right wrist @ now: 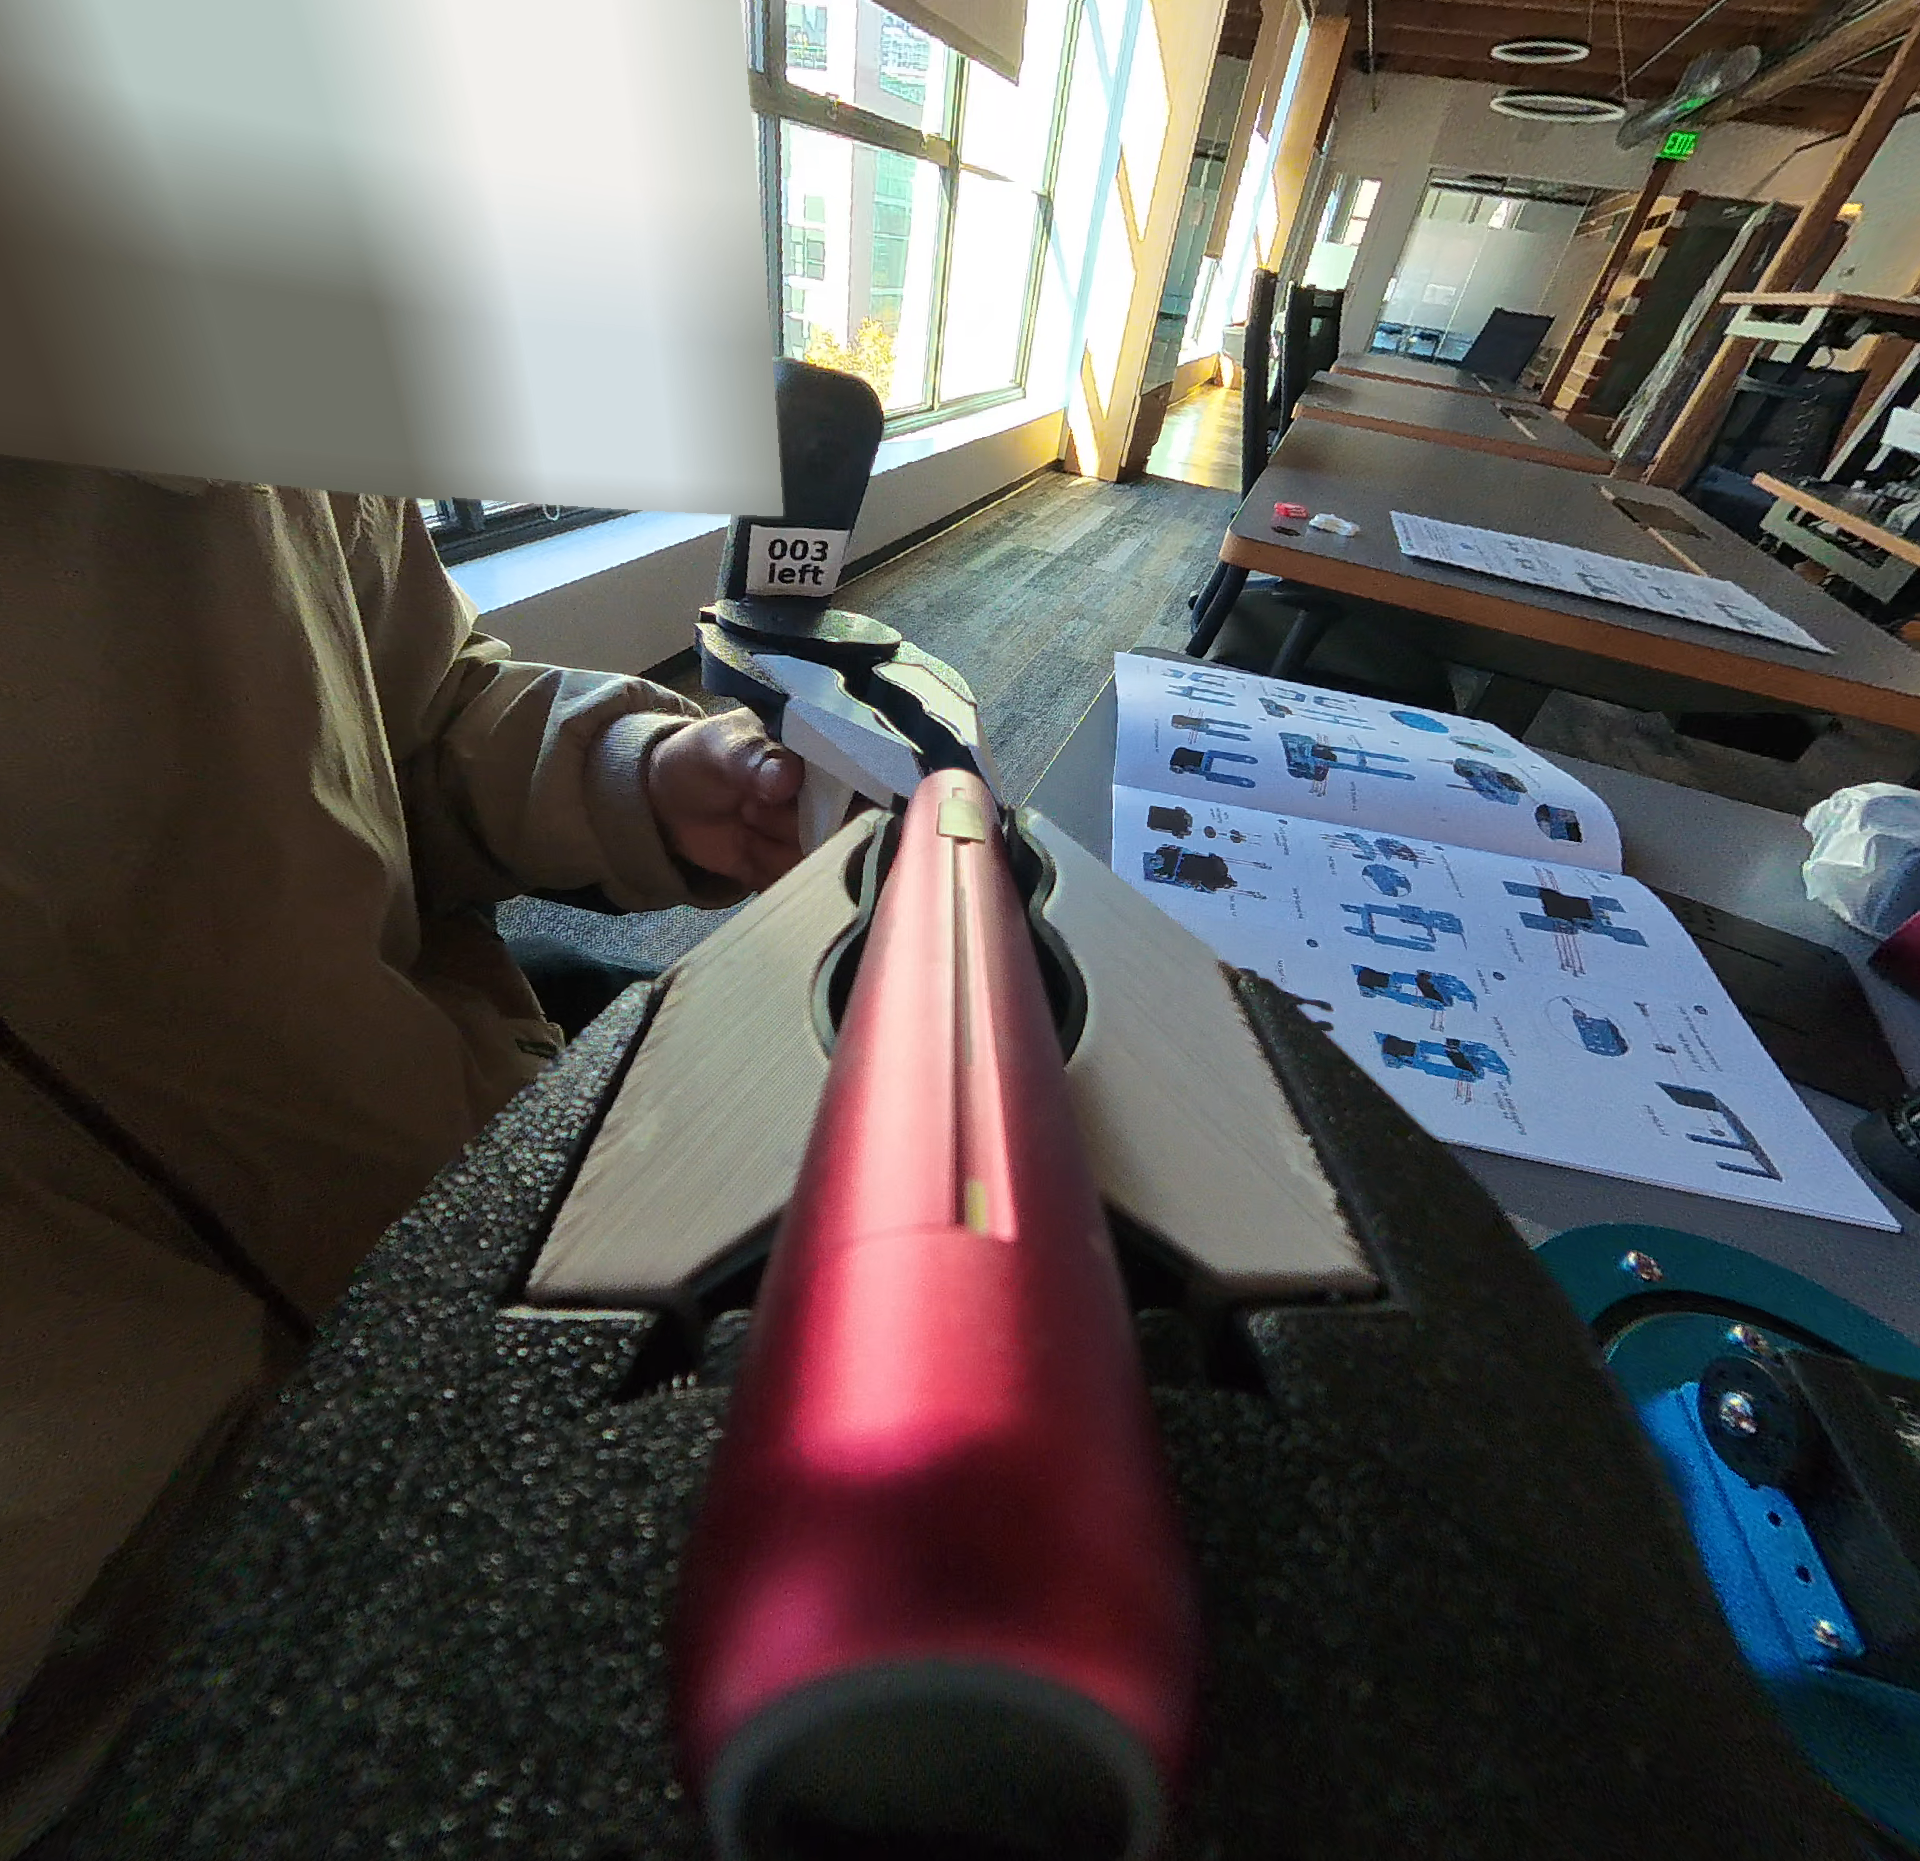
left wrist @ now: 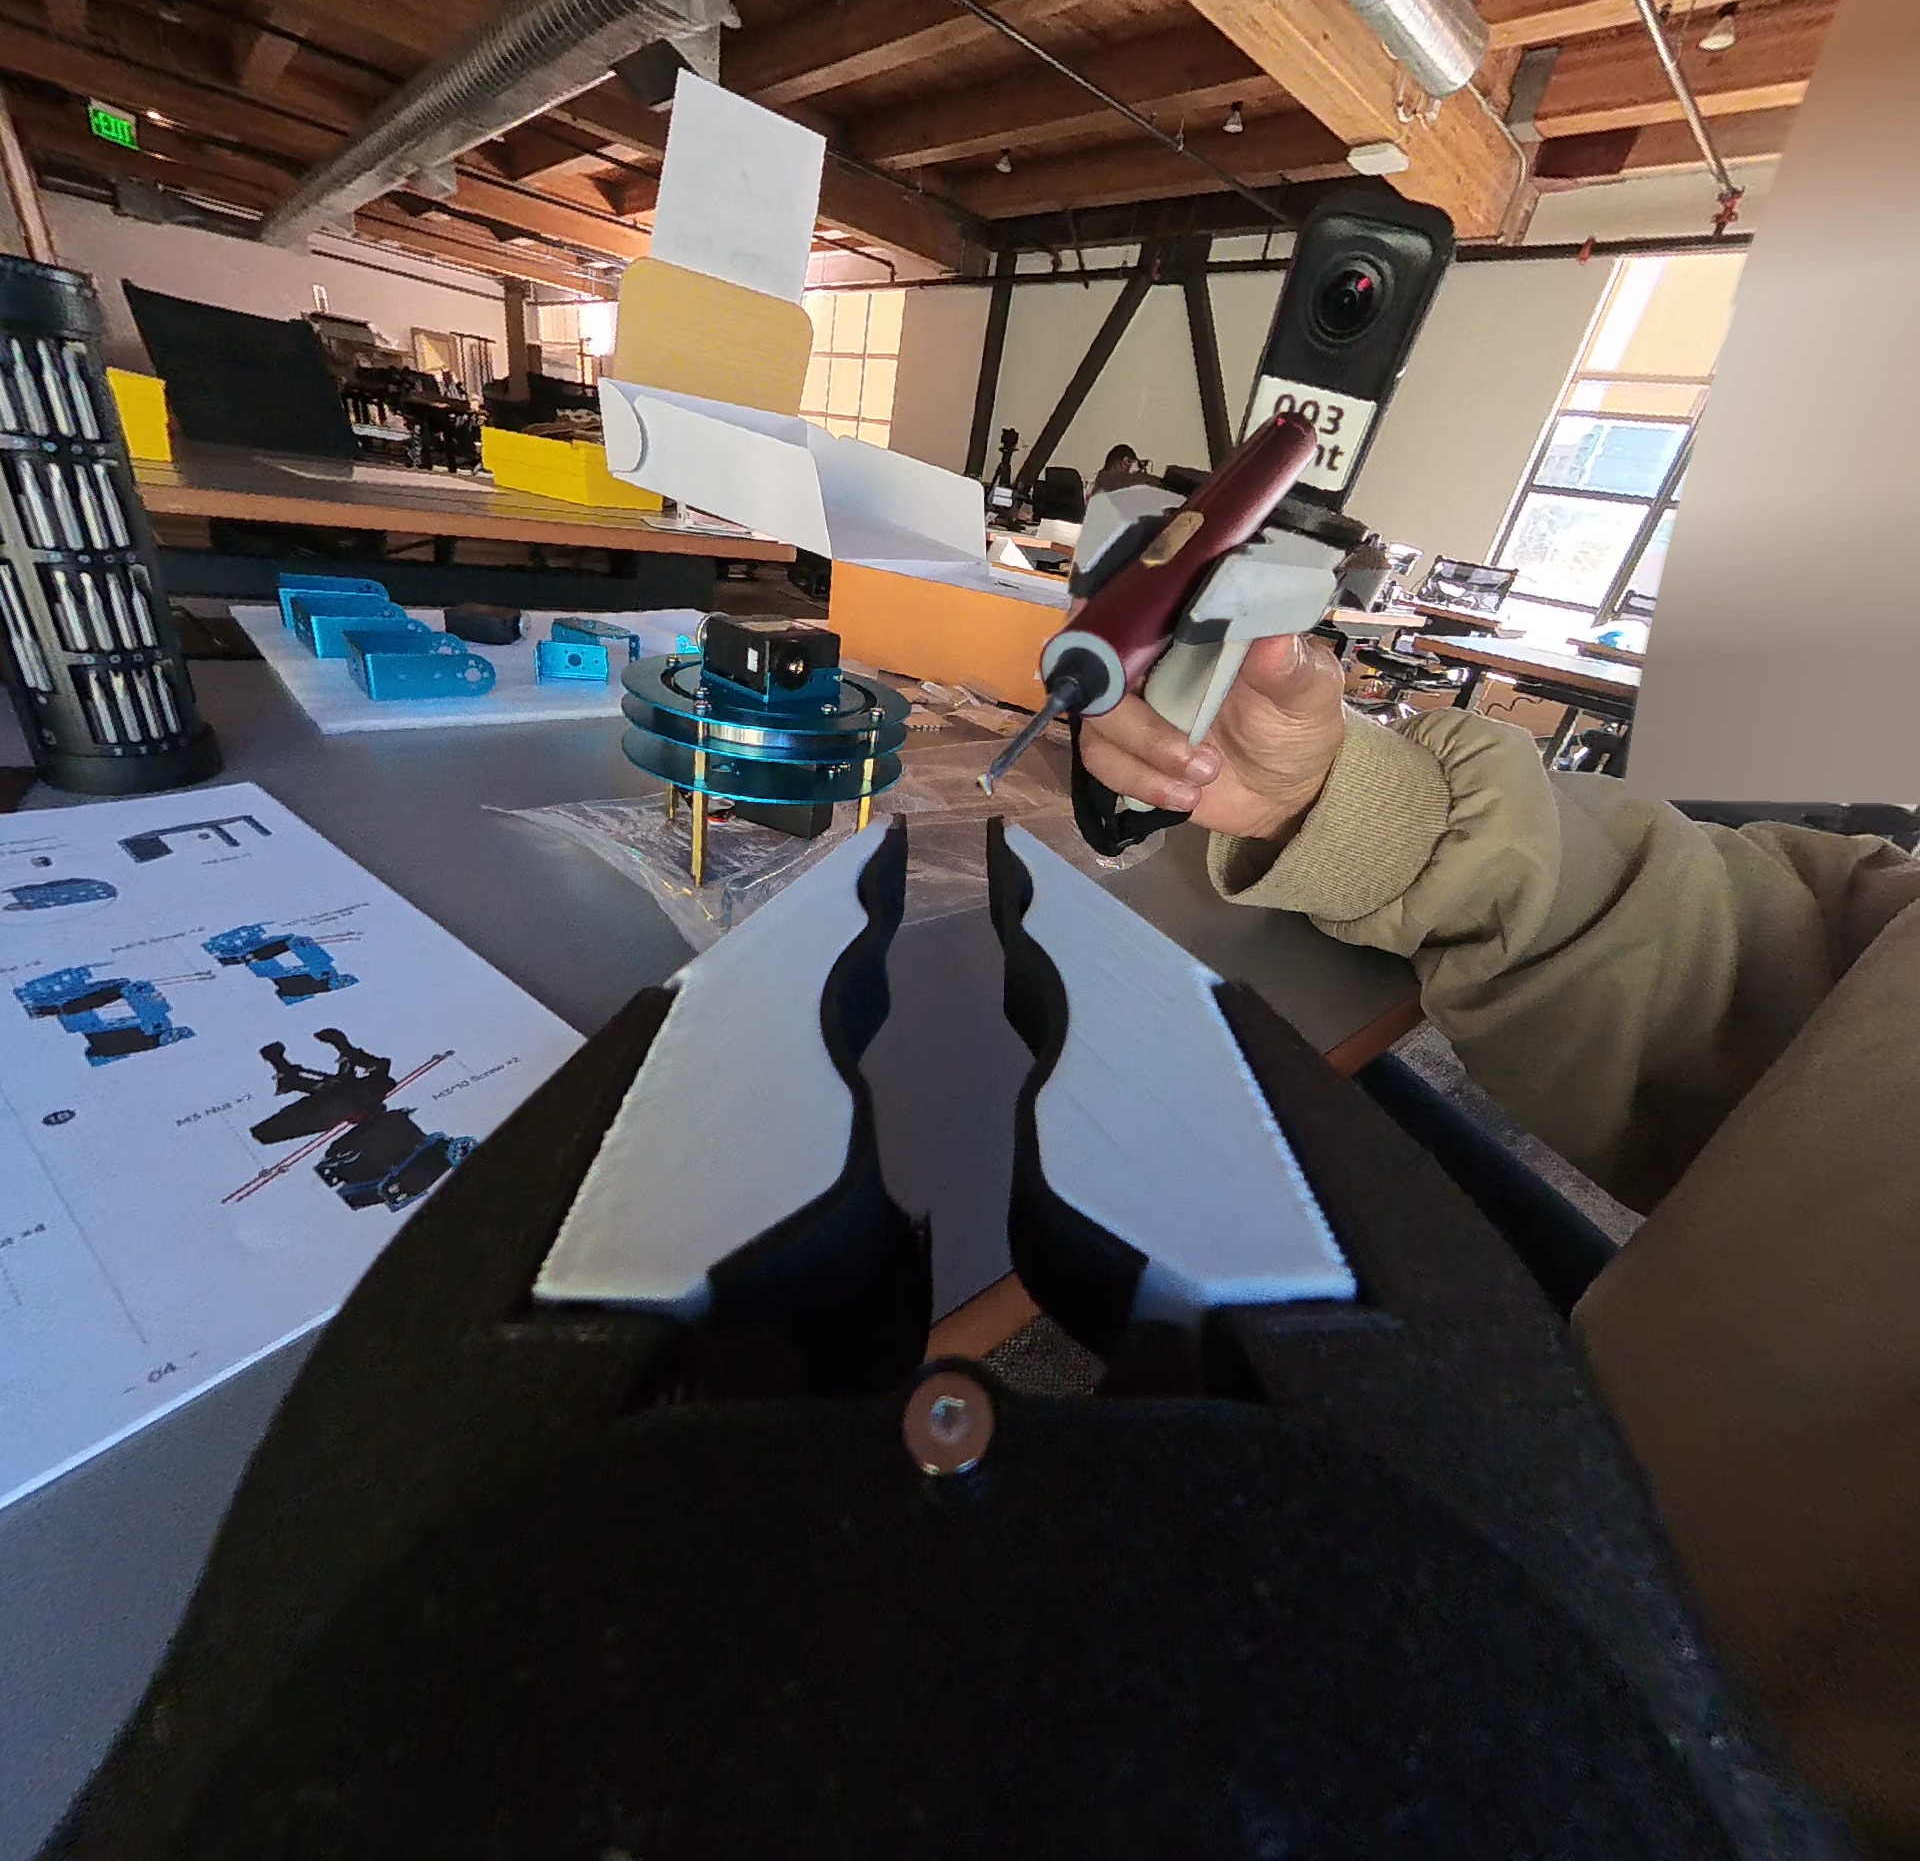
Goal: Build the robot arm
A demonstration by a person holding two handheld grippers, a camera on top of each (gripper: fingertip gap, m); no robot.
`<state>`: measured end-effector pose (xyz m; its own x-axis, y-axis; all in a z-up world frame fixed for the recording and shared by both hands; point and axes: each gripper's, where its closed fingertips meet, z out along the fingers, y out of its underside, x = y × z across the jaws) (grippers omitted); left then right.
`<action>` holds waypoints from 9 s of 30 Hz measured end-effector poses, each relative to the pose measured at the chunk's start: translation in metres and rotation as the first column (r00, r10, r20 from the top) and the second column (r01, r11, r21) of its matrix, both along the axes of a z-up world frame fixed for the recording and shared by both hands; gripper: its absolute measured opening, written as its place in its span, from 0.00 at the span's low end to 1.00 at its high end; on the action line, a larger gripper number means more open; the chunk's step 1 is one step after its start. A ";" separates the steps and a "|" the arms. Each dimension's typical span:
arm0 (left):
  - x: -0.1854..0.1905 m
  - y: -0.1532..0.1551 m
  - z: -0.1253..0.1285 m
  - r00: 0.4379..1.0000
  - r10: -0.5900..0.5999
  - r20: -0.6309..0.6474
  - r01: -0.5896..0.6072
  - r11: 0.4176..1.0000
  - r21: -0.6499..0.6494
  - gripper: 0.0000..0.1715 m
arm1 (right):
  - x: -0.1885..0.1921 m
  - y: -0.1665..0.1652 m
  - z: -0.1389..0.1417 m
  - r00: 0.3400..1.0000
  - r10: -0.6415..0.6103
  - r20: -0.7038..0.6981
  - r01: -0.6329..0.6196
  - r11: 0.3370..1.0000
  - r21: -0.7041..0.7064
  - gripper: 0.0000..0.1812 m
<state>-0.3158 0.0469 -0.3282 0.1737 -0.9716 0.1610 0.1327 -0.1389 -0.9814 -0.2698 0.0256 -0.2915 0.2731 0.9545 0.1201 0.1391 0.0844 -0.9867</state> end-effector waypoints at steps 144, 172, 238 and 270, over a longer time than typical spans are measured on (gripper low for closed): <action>-0.155 0.057 -0.117 0.858 0.477 -0.191 -0.499 0.862 -0.092 0.05 | -0.146 0.083 -0.109 0.661 -0.592 0.461 0.328 0.780 0.533 0.11; -0.151 0.051 -0.122 0.862 0.456 -0.221 -0.480 0.875 -0.062 0.05 | -0.127 0.065 -0.107 0.689 -0.572 0.446 0.424 0.817 0.391 0.11; -0.121 -0.001 -0.078 0.948 0.313 -0.050 -0.300 0.938 0.176 0.00 | -0.137 -0.004 -0.068 0.956 -0.267 0.124 0.293 0.893 -0.341 0.12; -0.112 -0.006 -0.088 0.946 0.306 -0.109 -0.268 0.925 0.271 0.00 | -0.129 -0.011 -0.072 0.953 -0.262 0.154 0.301 0.888 -0.347 0.12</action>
